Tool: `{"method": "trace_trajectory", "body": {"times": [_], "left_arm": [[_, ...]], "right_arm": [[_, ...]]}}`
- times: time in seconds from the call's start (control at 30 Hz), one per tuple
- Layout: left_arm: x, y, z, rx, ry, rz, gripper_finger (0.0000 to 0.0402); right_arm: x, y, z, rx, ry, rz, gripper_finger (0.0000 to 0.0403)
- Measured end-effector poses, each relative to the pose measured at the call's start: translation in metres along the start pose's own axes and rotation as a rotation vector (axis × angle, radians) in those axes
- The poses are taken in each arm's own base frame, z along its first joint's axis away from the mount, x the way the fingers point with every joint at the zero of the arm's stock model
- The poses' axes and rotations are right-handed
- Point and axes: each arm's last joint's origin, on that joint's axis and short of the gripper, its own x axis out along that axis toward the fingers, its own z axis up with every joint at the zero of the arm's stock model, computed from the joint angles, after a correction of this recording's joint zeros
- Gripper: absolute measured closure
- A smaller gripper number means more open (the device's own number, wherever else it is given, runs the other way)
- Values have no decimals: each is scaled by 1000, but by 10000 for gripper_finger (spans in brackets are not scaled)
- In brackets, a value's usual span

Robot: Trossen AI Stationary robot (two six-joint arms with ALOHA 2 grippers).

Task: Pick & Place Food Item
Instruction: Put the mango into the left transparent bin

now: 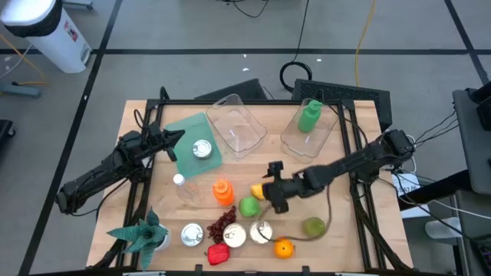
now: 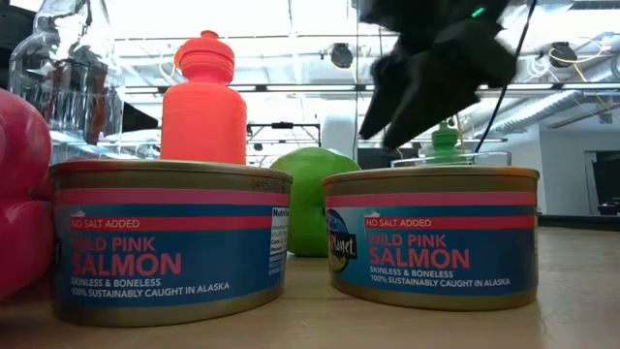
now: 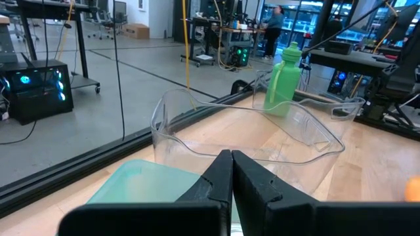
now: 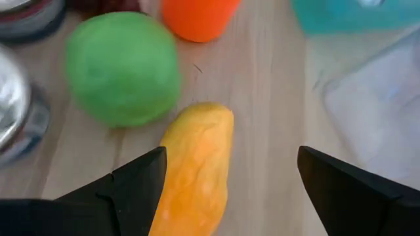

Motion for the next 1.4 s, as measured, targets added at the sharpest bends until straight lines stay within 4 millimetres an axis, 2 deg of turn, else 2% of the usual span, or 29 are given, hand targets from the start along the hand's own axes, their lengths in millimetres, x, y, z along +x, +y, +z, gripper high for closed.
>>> {"method": "trace_trajectory", "body": {"times": [0.13, 0.3, 0.53, 0.63, 0.77, 0.83, 0.97, 1.07, 1.17, 1.3, 1.4], "left_arm": [[0, 0, 0, 0, 0, 0, 387], [0, 0, 0, 1, 0, 0, 387], [0, 0, 0, 5, 0, 0, 387], [0, 0, 0, 6, 0, 1, 387], [0, 0, 0, 5, 0, 1, 387], [0, 0, 0, 5, 0, 0, 387], [0, 0, 0, 4, 0, 0, 387], [0, 0, 0, 4, 0, 0, 387], [0, 0, 0, 5, 0, 0, 387], [0, 0, 0, 8, 0, 1, 387], [0, 0, 0, 8, -4, 0, 387]], "right_arm": [[22, -6, -4, 108, 50, 94, 74], [46, 5, -17, 103, 159, 163, 74], [57, 8, -23, 97, 199, 161, 76], [56, 8, -22, 88, 191, 151, 94], [54, 6, -21, 84, 183, 114, 152], [50, 4, -19, 91, 169, 112, 183], [34, -6, -13, 112, 132, 106, 185], [12, -21, -5, 135, 60, 94, 185], [-14, -44, 3, 151, -29, 44, 177], [-45, -87, 15, 170, -233, -76, 160], [-55, -119, 23, 169, -378, -172, 168]]}}
